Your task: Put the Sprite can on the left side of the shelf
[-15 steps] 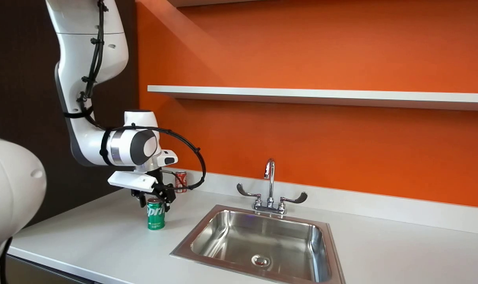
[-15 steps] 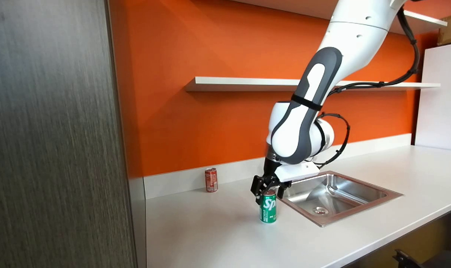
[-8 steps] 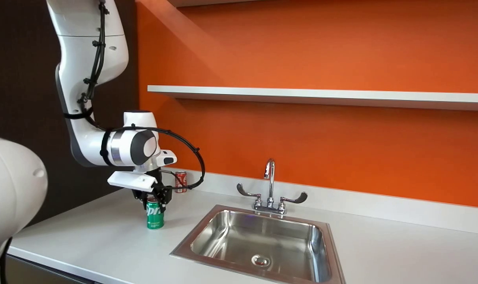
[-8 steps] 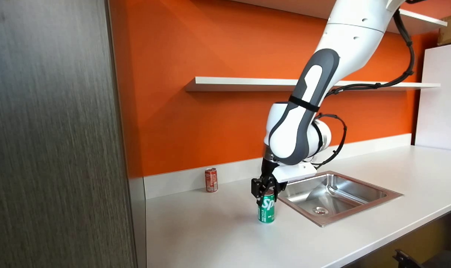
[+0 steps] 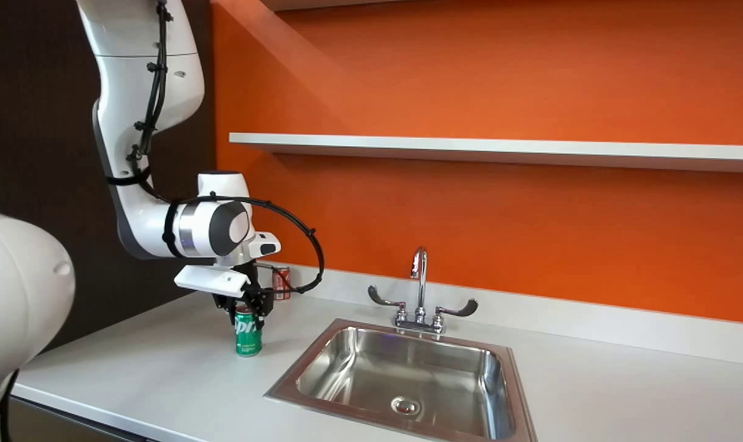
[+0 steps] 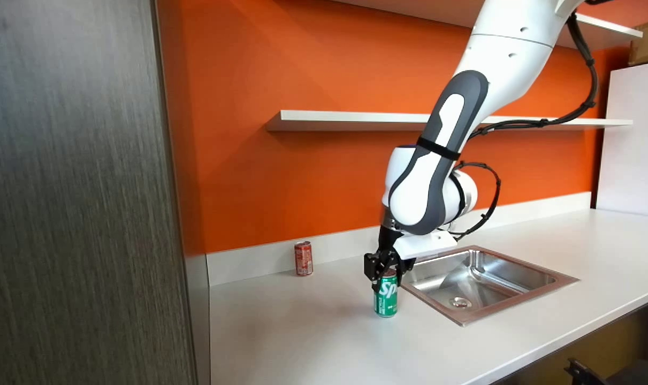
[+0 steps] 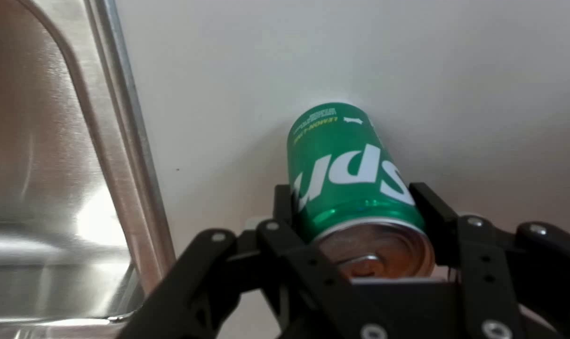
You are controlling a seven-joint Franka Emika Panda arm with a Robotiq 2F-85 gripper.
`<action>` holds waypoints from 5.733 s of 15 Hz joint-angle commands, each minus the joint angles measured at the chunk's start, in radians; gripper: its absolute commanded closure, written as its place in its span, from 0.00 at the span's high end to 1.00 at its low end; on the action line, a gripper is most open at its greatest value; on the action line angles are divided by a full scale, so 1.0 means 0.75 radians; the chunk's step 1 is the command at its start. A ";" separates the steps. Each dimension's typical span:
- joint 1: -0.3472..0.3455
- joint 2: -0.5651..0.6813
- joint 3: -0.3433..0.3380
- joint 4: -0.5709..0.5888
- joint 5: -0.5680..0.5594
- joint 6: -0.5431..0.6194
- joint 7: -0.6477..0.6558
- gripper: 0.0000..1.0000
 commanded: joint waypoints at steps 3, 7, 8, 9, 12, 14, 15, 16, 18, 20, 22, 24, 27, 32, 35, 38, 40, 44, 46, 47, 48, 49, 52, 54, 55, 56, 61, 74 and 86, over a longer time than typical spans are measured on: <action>0.040 -0.155 -0.055 -0.027 -0.092 -0.101 0.073 0.38; 0.041 -0.270 -0.056 -0.029 -0.165 -0.223 0.113 0.38; 0.036 -0.307 -0.046 -0.036 -0.162 -0.260 0.106 0.38; -0.029 -0.347 0.022 -0.044 -0.153 -0.301 0.097 0.38; -0.055 -0.451 0.070 -0.056 -0.103 -0.422 0.062 0.38; -0.060 -0.529 0.093 -0.059 -0.056 -0.512 0.032 0.38; -0.063 -0.567 0.104 -0.055 -0.042 -0.560 0.033 0.38; -0.064 -0.610 0.111 -0.052 -0.022 -0.609 0.027 0.38; -0.070 -0.701 0.122 -0.046 -0.007 -0.693 0.028 0.38; -0.078 -0.801 0.126 -0.037 0.008 -0.773 0.022 0.38; -0.090 -0.888 0.125 -0.018 0.009 -0.836 0.018 0.38; -0.106 -0.968 0.125 0.011 0.004 -0.888 0.012 0.38; -0.119 -1.054 0.124 0.073 0.003 -0.949 -0.009 0.38; -0.124 -1.117 0.141 0.228 -0.004 -1.007 -0.043 0.38; -0.125 -1.119 0.149 0.344 -0.003 -1.026 -0.057 0.38; -0.145 -1.079 0.154 0.494 -0.012 -1.078 -0.053 0.38; -0.163 -1.048 0.156 0.590 -0.020 -1.116 -0.050 0.38; -0.181 -0.954 0.165 0.778 -0.031 -1.186 -0.067 0.38; -0.188 -0.900 0.175 0.853 -0.046 -1.198 -0.070 0.38; -0.192 -0.866 0.183 0.890 -0.056 -1.199 -0.068 0.38; -0.192 -0.832 0.189 0.924 -0.064 -1.196 -0.069 0.38; -0.192 -0.801 0.195 0.957 -0.075 -1.199 -0.071 0.38; -0.192 -0.702 0.211 1.055 -0.104 -1.204 -0.057 0.38; -0.191 -0.634 0.216 1.119 -0.127 -1.208 -0.051 0.38; -0.193 -0.605 0.219 1.145 -0.144 -1.203 -0.040 0.38; -0.191 -0.569 0.219 1.178 -0.152 -1.210 -0.038 0.38; -0.179 -0.395 0.210 1.357 -0.179 -1.283 -0.022 0.38; -0.120 -0.069 0.180 1.764 -0.255 -1.450 0.003 0.38; -0.083 0.132 0.180 2.022 -0.251 -1.611 0.011 0.38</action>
